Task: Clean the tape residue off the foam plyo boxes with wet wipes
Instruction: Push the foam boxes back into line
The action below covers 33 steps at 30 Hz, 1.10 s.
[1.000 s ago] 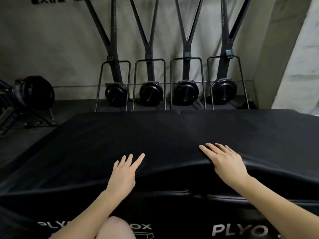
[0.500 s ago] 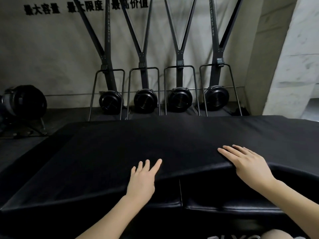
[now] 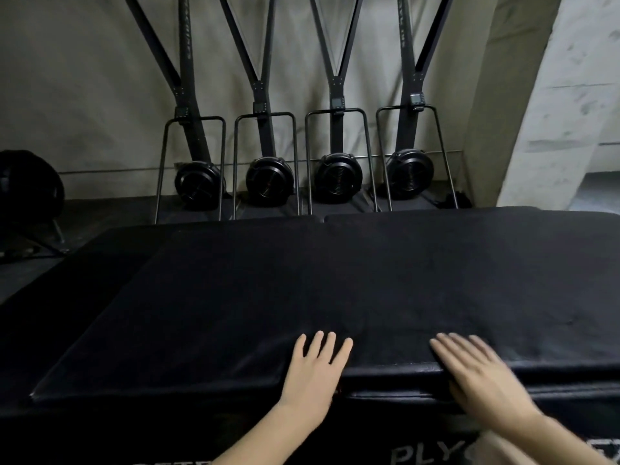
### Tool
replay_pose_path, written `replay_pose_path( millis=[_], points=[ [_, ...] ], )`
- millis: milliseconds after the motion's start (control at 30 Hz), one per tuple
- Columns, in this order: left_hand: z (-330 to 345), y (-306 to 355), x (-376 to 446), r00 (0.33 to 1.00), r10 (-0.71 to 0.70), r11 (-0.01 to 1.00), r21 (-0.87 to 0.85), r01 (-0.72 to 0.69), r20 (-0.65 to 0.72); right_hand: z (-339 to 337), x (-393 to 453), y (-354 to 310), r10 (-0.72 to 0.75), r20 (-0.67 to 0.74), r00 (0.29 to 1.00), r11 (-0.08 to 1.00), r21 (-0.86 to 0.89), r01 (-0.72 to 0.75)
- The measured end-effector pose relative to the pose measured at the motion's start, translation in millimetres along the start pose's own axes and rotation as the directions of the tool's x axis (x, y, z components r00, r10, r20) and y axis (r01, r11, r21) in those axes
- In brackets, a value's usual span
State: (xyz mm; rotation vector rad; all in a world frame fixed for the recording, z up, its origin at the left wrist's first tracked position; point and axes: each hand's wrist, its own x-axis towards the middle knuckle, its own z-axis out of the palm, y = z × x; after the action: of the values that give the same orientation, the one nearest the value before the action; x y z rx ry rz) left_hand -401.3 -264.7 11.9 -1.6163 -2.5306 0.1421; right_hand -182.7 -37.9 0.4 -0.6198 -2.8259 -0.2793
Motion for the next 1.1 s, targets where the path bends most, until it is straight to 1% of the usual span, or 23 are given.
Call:
replay_pose_path(
  millis=[100,200,267,333,367,433,567,633,733,800,967,1100],
  points=[
    [3.9,-41.4,-27.3,0.997,0.017,0.999,0.032,-0.014,-0.069,10.6,22.3,-71.2,-0.097,0.002,0.995,0.994,0.041,0.097],
    [17.3,-106.5,-54.6,0.984,-0.148,0.989,0.004,0.150,-0.094,14.3,52.8,-115.9,-0.098,0.017,0.995,0.992,0.079,0.096],
    [23.9,-146.9,-71.7,0.974,-0.225,0.973,0.033,0.227,-0.036,13.4,67.1,-125.4,-0.071,0.058,0.996,0.996,0.067,0.067],
    [28.7,-166.0,-77.1,0.969,-0.243,0.969,0.041,0.242,0.038,11.3,74.3,-123.0,-0.079,0.087,0.993,0.996,0.035,0.076],
    [29.7,-167.0,-75.1,0.968,-0.245,0.969,0.042,0.243,0.048,8.4,77.1,-118.4,-0.088,0.079,0.993,0.996,0.022,0.086],
    [25.4,-158.9,-67.1,0.972,-0.233,0.972,0.018,0.233,0.028,-2.9,84.3,-105.6,-0.096,0.036,0.995,0.995,0.008,0.096],
    [4.9,-138.0,-46.6,0.974,-0.216,0.976,0.012,0.218,-0.073,-24.1,93.0,-70.7,-0.067,-0.033,0.997,0.998,-0.018,0.066],
    [-6.0,-119.4,-35.2,0.977,-0.201,0.980,-0.004,0.201,-0.071,-27.1,87.4,-46.6,-0.055,-0.039,0.998,0.998,-0.028,0.054],
    [-15.4,-79.6,-19.7,0.981,-0.174,0.985,-0.032,0.172,-0.080,-24.6,68.8,-8.4,-0.027,-0.005,1.000,0.999,-0.037,0.027],
    [-16.7,-53.6,-9.4,0.983,-0.177,0.984,-0.032,0.176,-0.051,-18.5,54.6,15.3,-0.013,0.018,1.000,0.998,-0.063,0.014],
    [-0.8,-9.1,2.0,0.994,-0.110,0.992,-0.061,0.110,-0.001,-1.5,28.5,53.8,0.026,0.125,0.992,0.989,-0.146,-0.007],
    [1.0,17.4,27.1,0.996,-0.066,0.993,-0.105,0.060,-0.052,-2.3,19.7,87.0,0.076,0.187,0.979,0.988,-0.148,-0.048]
  ],
)
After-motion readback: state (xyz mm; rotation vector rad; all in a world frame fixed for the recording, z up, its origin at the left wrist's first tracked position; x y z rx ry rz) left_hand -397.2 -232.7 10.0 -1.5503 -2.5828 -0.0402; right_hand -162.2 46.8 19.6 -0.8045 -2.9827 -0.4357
